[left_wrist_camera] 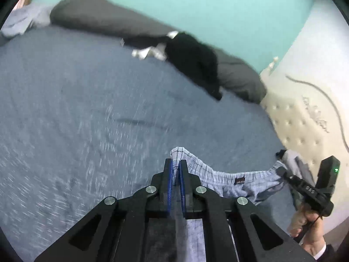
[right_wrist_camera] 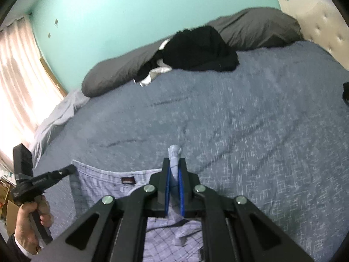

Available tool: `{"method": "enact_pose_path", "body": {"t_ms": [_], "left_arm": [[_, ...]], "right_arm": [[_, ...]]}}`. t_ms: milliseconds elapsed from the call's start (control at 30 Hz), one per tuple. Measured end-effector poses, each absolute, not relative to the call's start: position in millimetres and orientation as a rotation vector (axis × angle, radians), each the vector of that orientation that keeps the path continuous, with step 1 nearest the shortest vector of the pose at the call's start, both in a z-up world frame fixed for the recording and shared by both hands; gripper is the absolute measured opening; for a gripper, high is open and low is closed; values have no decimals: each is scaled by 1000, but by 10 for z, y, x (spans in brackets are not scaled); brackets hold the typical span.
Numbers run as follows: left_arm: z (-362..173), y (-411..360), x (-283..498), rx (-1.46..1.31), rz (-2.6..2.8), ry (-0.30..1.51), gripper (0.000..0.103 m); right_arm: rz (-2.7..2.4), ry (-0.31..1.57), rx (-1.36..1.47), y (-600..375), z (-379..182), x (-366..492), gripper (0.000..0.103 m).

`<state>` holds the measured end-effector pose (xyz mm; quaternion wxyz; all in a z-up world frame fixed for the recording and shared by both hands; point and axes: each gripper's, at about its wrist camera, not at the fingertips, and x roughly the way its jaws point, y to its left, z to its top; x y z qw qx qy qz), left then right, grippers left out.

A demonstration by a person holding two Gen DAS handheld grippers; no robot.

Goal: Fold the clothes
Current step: 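Lift the shorts by the waistband with both grippers, stretching it between them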

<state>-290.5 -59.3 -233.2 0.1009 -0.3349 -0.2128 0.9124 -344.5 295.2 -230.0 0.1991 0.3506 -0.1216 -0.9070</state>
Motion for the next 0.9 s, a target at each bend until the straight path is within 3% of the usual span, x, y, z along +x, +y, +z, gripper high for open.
{"method": "enact_pose_path", "body": {"t_ms": [567,900], "left_arm": [[-938,-765,-2083,-705,2820,-486,6],[-548,-858,-1612,-651,2868,-435,6]], "right_arm": [[-2535,-254,732,2916,-995,-2664,6],[-2502,-208,640,2801,-521,-2242,6]]}}
